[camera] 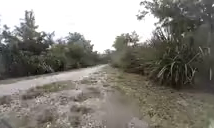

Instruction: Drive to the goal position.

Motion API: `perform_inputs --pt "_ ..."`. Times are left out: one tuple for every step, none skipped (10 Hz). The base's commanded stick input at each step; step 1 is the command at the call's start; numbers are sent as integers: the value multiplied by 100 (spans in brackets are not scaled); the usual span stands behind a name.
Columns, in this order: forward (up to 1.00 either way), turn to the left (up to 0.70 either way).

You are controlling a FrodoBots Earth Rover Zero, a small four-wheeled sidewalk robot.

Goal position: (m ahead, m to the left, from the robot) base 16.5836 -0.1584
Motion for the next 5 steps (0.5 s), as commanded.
perform_inputs --pt "70 0" --pt "70 0" --pt "70 0" --pt "70 0" --pt "70 0"
